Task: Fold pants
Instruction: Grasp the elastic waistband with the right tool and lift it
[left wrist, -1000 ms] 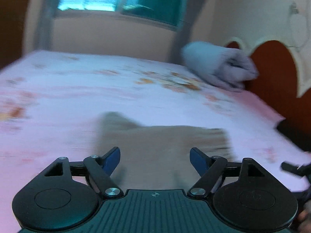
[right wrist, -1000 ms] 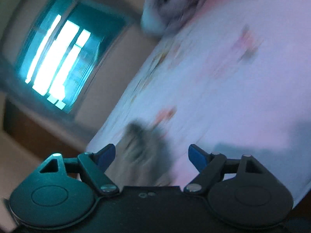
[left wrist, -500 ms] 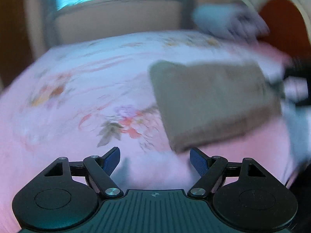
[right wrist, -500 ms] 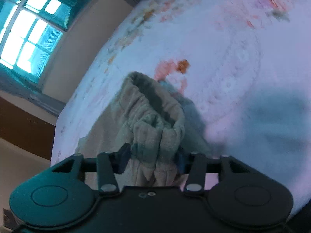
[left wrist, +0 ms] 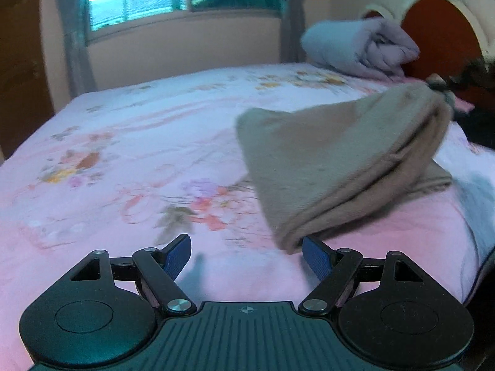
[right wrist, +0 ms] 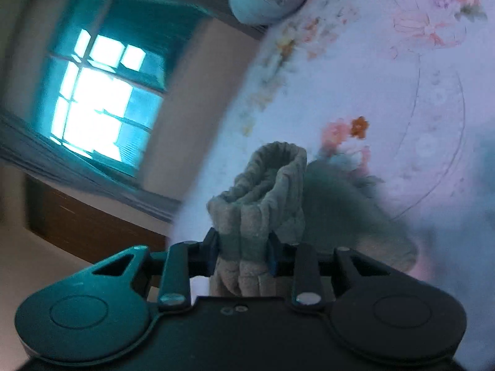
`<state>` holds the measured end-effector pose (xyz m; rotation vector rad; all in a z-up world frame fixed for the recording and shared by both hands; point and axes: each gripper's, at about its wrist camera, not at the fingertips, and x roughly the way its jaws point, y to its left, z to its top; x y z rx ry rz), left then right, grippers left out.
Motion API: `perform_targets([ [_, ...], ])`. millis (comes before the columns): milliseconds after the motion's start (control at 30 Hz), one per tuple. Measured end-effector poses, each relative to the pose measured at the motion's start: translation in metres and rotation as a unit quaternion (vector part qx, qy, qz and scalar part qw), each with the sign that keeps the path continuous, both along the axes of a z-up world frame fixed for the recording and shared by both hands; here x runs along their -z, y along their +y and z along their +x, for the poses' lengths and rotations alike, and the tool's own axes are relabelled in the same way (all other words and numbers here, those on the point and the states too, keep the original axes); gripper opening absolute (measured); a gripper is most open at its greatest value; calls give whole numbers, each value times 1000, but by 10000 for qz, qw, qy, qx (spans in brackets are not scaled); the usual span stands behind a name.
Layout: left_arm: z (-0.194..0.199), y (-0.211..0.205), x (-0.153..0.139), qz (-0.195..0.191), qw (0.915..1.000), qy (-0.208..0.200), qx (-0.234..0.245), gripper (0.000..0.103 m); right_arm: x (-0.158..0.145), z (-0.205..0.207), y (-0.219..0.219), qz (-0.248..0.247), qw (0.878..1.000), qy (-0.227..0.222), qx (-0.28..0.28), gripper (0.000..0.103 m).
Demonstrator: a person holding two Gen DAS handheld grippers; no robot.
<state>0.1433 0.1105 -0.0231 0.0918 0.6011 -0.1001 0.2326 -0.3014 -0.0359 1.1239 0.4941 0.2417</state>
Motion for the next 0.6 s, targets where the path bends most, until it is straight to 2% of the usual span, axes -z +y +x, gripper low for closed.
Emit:
perform_targets([
  [33,-1,6,0,-27,10000,-18,-60,81,16,-3,-7,184,9998,-28,44,22],
  [67,-2,11,-1,-61,9999,-5,-112,81,32,-4,-13,207,9995,184,156,22],
  [100,-2,16,-1,-89,9998,30,-161,82,55,-4,-21,253,9970,662,325,22],
  [133,-1,21,-1,-98,9997,46,-219,82,82,-7,-31,576,9913,1079,489,20],
  [167,-2,26,-1,-112,9995,46,-286,82,94,-13,-37,901,9899,944,551,20],
  [233,-1,35,-2,-200,9990,45,-409,84,91,-16,-35,707,9931,800,480,24],
  [367,6,46,-2,-568,9967,132,-562,84,72,-8,-43,447,9947,857,344,36],
  [400,8,49,-2,-753,9954,146,-567,84,63,-10,-47,212,9961,761,390,43],
  [433,11,51,-3,-921,9941,155,-556,84,54,-11,-51,-31,9973,641,371,56],
  [500,22,51,-3,-1263,9906,230,-466,86,42,-9,-61,-341,9977,537,253,75],
  [600,46,44,0,-1678,9846,364,-332,90,34,5,-73,-693,9963,506,56,75],
])
